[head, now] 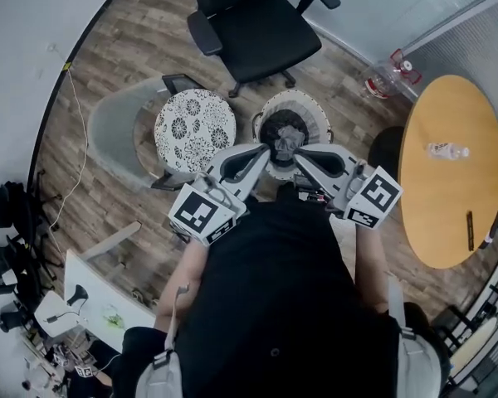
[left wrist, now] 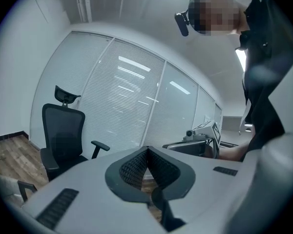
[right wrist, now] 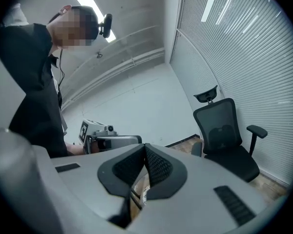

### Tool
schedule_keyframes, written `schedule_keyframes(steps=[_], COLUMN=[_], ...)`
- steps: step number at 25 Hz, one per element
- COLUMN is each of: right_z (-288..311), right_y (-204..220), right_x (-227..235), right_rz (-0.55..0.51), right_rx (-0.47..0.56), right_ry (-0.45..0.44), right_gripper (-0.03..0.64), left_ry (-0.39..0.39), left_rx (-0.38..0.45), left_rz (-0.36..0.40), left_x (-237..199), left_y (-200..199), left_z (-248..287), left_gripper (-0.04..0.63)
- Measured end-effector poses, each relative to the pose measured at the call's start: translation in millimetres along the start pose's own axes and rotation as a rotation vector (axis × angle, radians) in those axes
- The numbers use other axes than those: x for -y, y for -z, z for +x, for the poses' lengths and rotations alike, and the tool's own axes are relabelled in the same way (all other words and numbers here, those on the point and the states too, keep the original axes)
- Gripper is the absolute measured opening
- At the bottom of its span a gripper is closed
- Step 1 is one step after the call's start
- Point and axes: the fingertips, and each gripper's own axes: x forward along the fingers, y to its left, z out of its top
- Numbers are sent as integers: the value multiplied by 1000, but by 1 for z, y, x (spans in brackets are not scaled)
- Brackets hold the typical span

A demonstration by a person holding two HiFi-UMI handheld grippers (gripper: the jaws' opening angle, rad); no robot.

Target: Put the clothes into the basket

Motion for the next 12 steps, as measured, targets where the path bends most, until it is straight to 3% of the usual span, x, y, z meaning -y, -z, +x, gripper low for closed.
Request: schedule_keyframes(steps=[12], right_z=[-12], right_y=[-2], right_x=[-13], right_rz=[-17], right_rx=[21], right_ry=[11], right_gripper=[15], left_ry=[25], left_rx=[7], left_rz=[2], left_x=[13], left_y=[5], left_z=[-5], left_gripper=[12])
